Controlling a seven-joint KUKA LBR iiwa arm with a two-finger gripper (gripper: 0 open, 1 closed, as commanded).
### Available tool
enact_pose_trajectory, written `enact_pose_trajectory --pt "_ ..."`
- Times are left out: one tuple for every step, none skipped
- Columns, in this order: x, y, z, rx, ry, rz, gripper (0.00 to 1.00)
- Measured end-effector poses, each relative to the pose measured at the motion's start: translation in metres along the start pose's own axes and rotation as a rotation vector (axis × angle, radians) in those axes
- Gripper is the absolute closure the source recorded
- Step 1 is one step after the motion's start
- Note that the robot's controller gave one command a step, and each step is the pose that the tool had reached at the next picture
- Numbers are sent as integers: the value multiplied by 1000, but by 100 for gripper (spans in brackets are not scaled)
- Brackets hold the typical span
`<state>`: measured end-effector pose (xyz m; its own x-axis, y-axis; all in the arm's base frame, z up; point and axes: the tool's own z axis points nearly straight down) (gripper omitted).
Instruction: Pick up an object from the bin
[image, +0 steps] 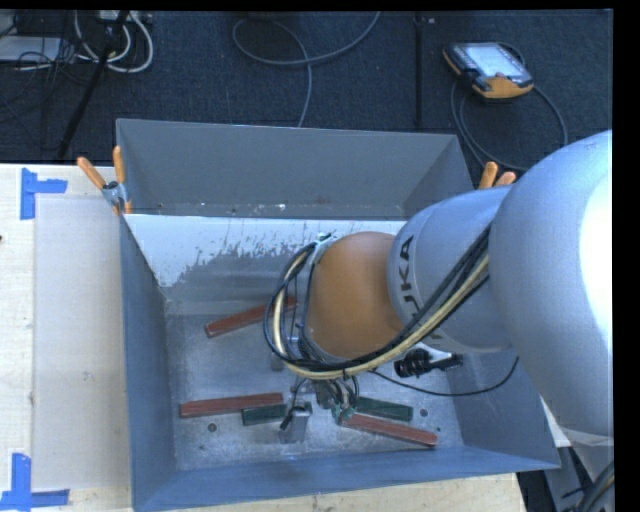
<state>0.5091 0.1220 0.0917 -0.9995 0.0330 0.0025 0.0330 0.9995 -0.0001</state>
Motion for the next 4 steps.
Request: enact_pose_trajectory --pt "0 0 0 0 0 1 100" --pt "0 0 0 0 0 2 0" --pt "0 0 0 0 0 2 0" --pt "-38 -1 22 0 -2 -24 100"
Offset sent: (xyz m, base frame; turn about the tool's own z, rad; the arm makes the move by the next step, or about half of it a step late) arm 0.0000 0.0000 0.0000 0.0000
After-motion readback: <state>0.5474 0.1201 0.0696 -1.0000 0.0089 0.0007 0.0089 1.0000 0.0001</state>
